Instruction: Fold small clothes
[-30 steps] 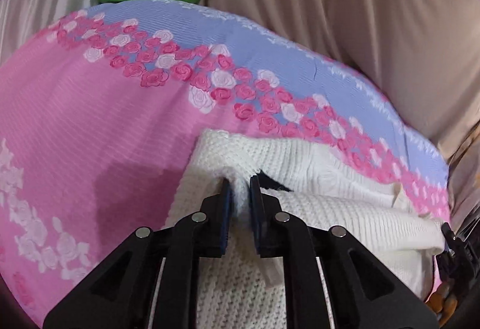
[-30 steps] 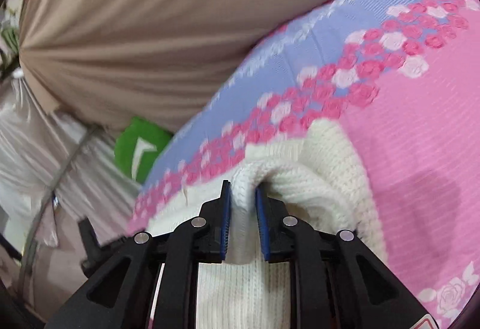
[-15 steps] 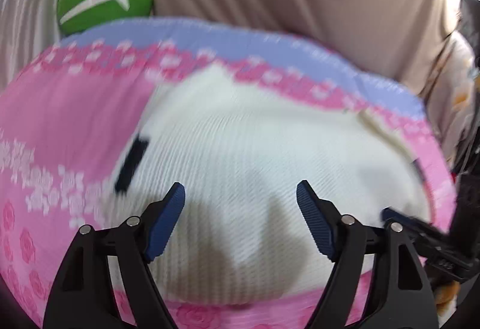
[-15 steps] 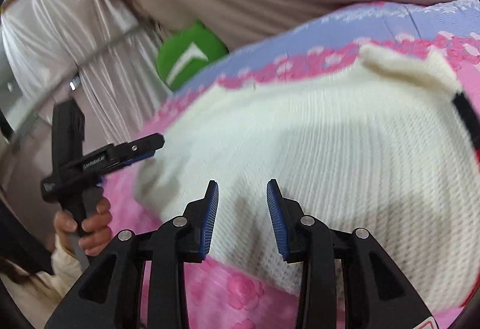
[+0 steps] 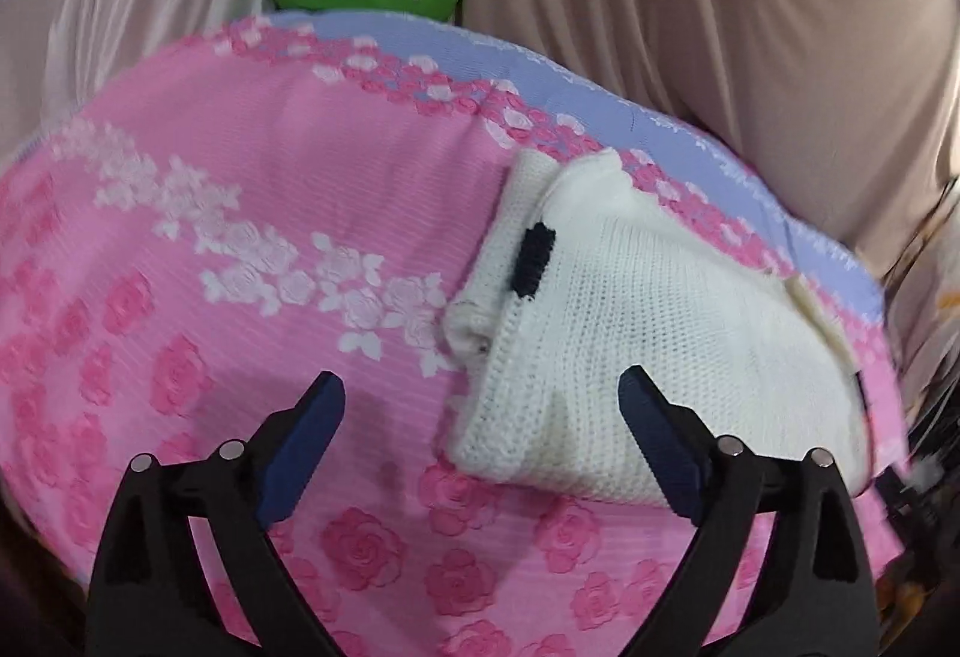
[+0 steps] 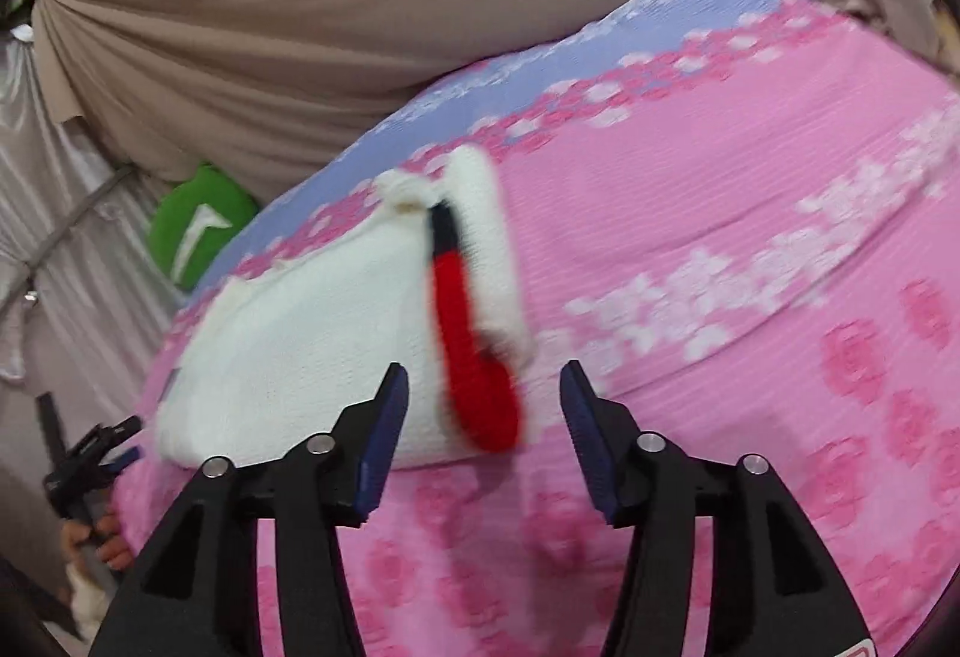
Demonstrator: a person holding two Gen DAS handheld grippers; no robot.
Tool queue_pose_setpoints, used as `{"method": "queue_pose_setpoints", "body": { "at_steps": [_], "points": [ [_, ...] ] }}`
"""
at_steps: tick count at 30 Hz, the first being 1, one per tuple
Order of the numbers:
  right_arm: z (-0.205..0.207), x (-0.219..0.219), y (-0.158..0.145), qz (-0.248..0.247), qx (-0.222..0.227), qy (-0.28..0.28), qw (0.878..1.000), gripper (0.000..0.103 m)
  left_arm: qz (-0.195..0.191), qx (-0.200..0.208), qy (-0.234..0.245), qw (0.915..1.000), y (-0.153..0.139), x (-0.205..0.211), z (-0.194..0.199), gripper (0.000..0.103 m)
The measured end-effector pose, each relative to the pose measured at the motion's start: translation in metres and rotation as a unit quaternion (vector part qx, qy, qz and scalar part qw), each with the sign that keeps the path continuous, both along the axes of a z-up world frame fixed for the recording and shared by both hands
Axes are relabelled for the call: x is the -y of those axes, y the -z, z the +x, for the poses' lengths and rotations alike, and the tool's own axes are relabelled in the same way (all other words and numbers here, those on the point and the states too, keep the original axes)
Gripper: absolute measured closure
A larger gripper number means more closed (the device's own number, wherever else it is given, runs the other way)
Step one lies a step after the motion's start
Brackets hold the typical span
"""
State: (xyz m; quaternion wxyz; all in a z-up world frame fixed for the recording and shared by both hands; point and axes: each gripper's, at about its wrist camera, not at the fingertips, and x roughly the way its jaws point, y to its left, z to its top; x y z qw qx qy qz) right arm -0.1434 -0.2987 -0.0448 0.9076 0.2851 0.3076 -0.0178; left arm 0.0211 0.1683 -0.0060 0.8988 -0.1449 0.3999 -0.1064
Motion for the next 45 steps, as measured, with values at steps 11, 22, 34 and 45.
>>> {"method": "queue_pose_setpoints", "body": {
  "at_steps": [11, 22, 34, 45],
  "points": [
    [-0.017, -0.010, -0.050, -0.031, 0.086, 0.007, 0.996, 0.095, -0.055, -0.011, 0.036, 0.9978, -0.004, 0.004, -0.006, 0.093],
    [-0.036, 0.013, 0.019, -0.015, -0.060, 0.036, 0.997, 0.093, -0.037, -0.085, 0.019, 0.9956, 0.035, -0.025, -0.040, 0.088],
    [0.087, -0.007, -0.053, -0.103, 0.031, -0.018, 0.994, 0.041, -0.004, 0.045, 0.049, 0.9978, -0.046, 0.046, 0.048, 0.019],
    [0.129, -0.016, -0.053, -0.102, 0.060, -0.015, 0.993, 0.103, 0.004, -0.018, 0.053, 0.9984, -0.004, 0.073, 0.116, 0.095]
  ]
}}
